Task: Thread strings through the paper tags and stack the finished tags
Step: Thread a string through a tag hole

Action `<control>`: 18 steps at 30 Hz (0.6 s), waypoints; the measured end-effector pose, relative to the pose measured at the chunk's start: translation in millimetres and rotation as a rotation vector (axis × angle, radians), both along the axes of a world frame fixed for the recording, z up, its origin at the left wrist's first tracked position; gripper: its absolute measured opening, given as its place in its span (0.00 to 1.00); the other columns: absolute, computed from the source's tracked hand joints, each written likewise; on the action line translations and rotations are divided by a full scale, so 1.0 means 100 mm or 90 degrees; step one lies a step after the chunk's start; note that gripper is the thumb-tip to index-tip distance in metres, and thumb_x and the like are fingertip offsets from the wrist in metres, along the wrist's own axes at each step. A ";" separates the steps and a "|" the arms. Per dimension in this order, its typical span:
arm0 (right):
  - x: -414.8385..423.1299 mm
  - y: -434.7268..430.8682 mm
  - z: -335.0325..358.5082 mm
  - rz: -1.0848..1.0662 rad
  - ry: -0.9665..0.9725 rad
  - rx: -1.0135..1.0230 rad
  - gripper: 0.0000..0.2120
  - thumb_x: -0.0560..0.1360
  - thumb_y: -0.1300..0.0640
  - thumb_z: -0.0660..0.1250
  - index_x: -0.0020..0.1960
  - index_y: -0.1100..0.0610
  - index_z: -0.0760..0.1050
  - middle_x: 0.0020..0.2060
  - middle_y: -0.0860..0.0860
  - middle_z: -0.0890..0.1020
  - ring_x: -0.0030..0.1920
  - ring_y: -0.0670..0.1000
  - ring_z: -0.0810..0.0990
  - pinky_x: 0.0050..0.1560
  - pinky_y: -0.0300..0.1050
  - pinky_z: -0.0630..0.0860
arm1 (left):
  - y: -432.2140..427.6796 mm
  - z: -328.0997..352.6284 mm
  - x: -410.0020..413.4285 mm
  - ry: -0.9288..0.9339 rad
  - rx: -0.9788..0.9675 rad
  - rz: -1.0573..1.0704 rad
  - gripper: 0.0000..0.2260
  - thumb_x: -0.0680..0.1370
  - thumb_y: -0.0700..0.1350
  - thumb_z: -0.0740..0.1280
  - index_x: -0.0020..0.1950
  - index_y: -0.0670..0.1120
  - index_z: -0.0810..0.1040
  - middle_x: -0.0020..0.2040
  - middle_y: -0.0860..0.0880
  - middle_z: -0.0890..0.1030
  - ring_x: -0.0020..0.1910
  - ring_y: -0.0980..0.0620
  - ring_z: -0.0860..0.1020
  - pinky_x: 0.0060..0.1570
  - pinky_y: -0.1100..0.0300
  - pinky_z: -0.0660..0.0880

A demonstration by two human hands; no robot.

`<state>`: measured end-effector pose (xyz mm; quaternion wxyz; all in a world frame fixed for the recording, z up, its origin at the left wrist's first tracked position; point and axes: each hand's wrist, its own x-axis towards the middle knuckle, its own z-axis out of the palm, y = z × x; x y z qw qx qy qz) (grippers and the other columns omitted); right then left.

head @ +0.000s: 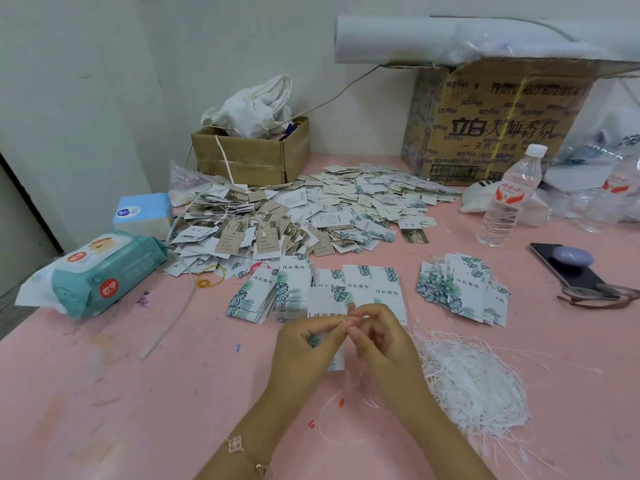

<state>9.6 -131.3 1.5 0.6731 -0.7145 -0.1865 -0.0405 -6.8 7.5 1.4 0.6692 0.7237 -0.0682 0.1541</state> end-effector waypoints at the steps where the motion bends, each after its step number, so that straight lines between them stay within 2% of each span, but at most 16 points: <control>1: 0.00 0.00 -0.01 0.005 0.015 0.006 0.05 0.75 0.51 0.68 0.51 0.47 0.75 0.30 0.56 0.72 0.30 0.48 0.70 0.34 0.42 0.68 | -0.01 0.00 0.00 -0.002 -0.002 -0.002 0.13 0.76 0.39 0.71 0.48 0.59 0.86 0.46 0.57 0.86 0.50 0.59 0.83 0.50 0.70 0.75; 2: 0.00 0.01 -0.01 0.016 0.034 0.017 0.06 0.76 0.50 0.66 0.52 0.47 0.74 0.29 0.56 0.72 0.28 0.47 0.68 0.32 0.42 0.66 | -0.01 0.00 0.00 -0.004 -0.001 -0.010 0.11 0.76 0.40 0.71 0.48 0.57 0.86 0.46 0.56 0.86 0.50 0.58 0.83 0.49 0.69 0.75; 5: 0.00 -0.01 -0.03 0.014 0.042 -0.002 0.06 0.77 0.49 0.64 0.54 0.46 0.73 0.28 0.47 0.75 0.26 0.41 0.67 0.30 0.31 0.66 | -0.03 0.00 -0.01 0.003 -0.003 -0.023 0.08 0.75 0.43 0.71 0.48 0.56 0.86 0.47 0.55 0.86 0.51 0.58 0.83 0.49 0.69 0.75; 8: -0.01 -0.03 0.00 -0.016 -0.005 -0.045 0.11 0.78 0.53 0.65 0.59 0.43 0.73 0.26 0.45 0.65 0.28 0.43 0.66 0.33 0.30 0.66 | -0.04 0.02 -0.01 0.039 -0.027 -0.043 0.06 0.74 0.46 0.71 0.47 0.55 0.87 0.47 0.54 0.86 0.50 0.56 0.83 0.48 0.69 0.75; 10: 0.01 -0.07 0.03 -0.039 -0.017 -0.065 0.12 0.78 0.56 0.64 0.59 0.43 0.74 0.27 0.46 0.64 0.29 0.43 0.65 0.33 0.30 0.65 | -0.03 0.01 0.00 0.066 -0.024 -0.043 0.07 0.76 0.44 0.71 0.48 0.54 0.87 0.47 0.52 0.86 0.47 0.53 0.84 0.47 0.66 0.77; 11: 0.02 -0.09 0.04 -0.058 -0.010 -0.063 0.10 0.79 0.57 0.64 0.57 0.44 0.75 0.27 0.48 0.65 0.29 0.43 0.66 0.32 0.31 0.65 | -0.02 -0.01 0.01 0.081 -0.022 -0.041 0.09 0.77 0.41 0.70 0.49 0.54 0.86 0.47 0.52 0.86 0.46 0.52 0.84 0.48 0.62 0.78; 13: 0.04 -0.13 0.06 -0.102 0.026 -0.043 0.05 0.78 0.57 0.64 0.48 0.47 0.77 0.29 0.49 0.75 0.31 0.42 0.71 0.34 0.35 0.68 | -0.01 -0.02 0.02 0.114 -0.022 -0.046 0.12 0.79 0.38 0.67 0.54 0.54 0.85 0.51 0.53 0.85 0.47 0.49 0.84 0.51 0.50 0.80; 15: 0.07 -0.15 0.07 -0.126 0.061 -0.028 0.06 0.79 0.56 0.64 0.44 0.50 0.77 0.30 0.43 0.79 0.32 0.38 0.74 0.35 0.38 0.68 | 0.00 -0.02 0.02 0.128 -0.038 -0.075 0.20 0.80 0.35 0.65 0.64 0.57 0.78 0.59 0.56 0.82 0.53 0.47 0.83 0.55 0.41 0.78; 16: 0.07 -0.16 0.07 -0.128 0.075 -0.017 0.07 0.79 0.56 0.64 0.43 0.50 0.77 0.29 0.41 0.79 0.31 0.38 0.73 0.35 0.38 0.67 | 0.00 -0.01 0.01 0.117 -0.049 -0.094 0.26 0.79 0.34 0.64 0.70 0.60 0.72 0.64 0.60 0.78 0.58 0.47 0.81 0.58 0.44 0.78; 18: 0.07 -0.17 0.08 -0.118 0.079 0.014 0.09 0.80 0.57 0.62 0.47 0.46 0.79 0.27 0.44 0.75 0.28 0.42 0.70 0.32 0.35 0.66 | 0.00 -0.01 0.00 0.078 -0.047 -0.120 0.37 0.79 0.32 0.64 0.76 0.66 0.57 0.68 0.70 0.70 0.66 0.57 0.75 0.61 0.60 0.75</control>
